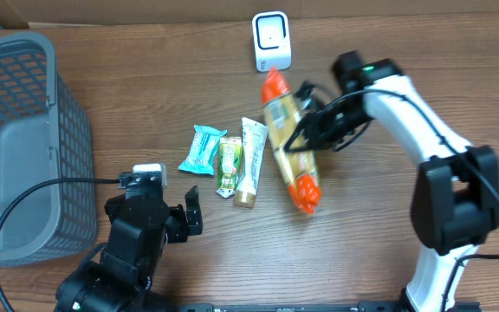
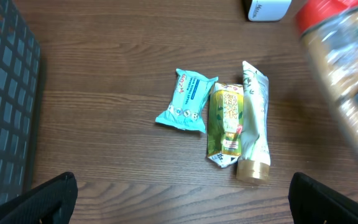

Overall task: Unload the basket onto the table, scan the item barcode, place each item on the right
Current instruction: 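Rotate the spaghetti pack upright and raise it toward the scanner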

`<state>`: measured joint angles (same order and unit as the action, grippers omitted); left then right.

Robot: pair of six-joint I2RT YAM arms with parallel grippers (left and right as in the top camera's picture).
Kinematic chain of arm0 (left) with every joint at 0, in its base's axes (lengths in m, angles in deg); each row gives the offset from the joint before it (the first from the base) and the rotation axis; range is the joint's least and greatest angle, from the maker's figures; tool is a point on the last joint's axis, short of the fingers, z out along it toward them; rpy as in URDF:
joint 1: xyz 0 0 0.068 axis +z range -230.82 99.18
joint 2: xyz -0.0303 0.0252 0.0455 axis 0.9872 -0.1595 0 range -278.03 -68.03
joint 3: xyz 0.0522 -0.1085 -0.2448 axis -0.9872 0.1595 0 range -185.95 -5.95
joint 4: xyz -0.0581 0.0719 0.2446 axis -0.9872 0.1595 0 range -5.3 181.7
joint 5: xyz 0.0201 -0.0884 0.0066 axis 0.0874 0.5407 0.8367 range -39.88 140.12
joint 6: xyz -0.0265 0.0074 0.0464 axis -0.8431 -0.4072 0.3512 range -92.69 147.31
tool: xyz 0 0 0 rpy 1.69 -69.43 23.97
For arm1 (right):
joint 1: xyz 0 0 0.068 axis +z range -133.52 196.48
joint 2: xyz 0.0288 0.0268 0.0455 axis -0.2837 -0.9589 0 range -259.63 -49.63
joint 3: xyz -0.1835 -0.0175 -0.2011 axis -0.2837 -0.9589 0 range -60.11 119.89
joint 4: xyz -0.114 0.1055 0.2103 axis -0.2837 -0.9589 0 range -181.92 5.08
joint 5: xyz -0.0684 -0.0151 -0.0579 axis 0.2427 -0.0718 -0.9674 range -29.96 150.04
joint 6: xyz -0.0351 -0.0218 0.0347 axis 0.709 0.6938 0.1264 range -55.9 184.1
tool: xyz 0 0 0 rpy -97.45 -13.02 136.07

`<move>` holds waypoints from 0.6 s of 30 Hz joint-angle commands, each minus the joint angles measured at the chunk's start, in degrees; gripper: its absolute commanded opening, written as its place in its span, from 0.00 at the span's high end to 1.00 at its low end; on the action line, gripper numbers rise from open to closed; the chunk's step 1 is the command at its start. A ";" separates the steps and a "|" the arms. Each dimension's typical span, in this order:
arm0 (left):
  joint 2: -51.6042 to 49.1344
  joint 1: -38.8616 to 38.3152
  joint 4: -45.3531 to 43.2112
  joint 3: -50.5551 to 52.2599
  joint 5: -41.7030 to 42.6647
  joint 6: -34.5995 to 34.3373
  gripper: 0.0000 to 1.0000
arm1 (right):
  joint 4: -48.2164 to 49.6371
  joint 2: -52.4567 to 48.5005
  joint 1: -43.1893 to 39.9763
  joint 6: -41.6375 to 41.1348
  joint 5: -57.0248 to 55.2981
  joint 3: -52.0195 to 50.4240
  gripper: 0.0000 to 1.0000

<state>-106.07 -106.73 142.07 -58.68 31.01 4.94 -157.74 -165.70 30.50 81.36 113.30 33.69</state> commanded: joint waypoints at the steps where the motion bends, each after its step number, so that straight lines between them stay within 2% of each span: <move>1: -0.09 -0.37 -0.22 0.61 -0.76 -0.81 0.00 | 0.50 6.60 -4.24 2.75 17.64 3.04 0.96; 8: -0.09 -0.37 -0.22 0.61 -0.76 -0.81 0.00 | 2.23 10.38 -6.86 2.73 25.27 3.76 0.96; 18: -0.09 -0.37 -0.22 0.61 -0.76 -0.81 0.00 | 1.62 16.92 -6.75 2.43 23.39 7.17 0.96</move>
<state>-106.07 -106.73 142.07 -58.68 31.01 4.94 -156.49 -154.31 23.66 82.58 131.40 37.60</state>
